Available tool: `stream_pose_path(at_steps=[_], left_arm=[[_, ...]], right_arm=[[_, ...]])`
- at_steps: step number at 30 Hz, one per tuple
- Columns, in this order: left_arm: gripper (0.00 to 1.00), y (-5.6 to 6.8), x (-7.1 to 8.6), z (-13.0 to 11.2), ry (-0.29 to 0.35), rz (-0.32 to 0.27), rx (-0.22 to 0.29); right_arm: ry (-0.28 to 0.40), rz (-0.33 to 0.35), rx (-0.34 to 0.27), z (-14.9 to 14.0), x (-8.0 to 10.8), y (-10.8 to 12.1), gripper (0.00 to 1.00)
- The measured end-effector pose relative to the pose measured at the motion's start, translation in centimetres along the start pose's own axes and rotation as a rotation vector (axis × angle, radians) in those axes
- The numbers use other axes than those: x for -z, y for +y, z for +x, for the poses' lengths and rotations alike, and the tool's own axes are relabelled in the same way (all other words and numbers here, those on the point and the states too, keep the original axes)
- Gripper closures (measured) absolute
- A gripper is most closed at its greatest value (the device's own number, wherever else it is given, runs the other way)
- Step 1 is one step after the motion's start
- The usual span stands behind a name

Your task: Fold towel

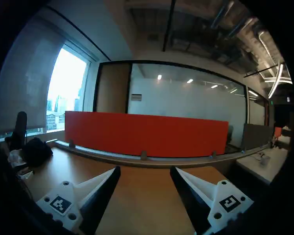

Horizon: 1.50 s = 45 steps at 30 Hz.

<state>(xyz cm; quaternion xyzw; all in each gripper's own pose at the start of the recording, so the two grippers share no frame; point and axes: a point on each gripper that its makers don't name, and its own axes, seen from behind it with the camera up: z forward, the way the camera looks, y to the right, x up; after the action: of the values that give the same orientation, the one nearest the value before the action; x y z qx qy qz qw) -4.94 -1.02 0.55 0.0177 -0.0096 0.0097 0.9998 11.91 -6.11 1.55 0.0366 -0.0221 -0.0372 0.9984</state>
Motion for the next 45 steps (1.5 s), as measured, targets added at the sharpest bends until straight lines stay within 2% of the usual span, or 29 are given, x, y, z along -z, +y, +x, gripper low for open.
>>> stream_pose_path(at_steps=[13,27,38,45], left_arm=[[0.1,-0.1,0.3,0.1,0.002,0.0,-0.003],[0.1,-0.1,0.3,0.1,0.002,0.0,-0.003],[0.1,-0.1,0.3,0.1,0.002,0.0,-0.004],[0.1,-0.1,0.3,0.2,0.002,0.0,-0.004]], right_arm=[[0.003,-0.002,0.0,0.2,0.1,0.6,0.02],[0.043,-0.026,0.009,0.1,0.0,2.9,0.02],[0.063,-0.036,-0.061,-2.4,0.3,4.6,0.02],[0.062,-0.031,-0.072,-4.9,0.4,4.8,0.02]])
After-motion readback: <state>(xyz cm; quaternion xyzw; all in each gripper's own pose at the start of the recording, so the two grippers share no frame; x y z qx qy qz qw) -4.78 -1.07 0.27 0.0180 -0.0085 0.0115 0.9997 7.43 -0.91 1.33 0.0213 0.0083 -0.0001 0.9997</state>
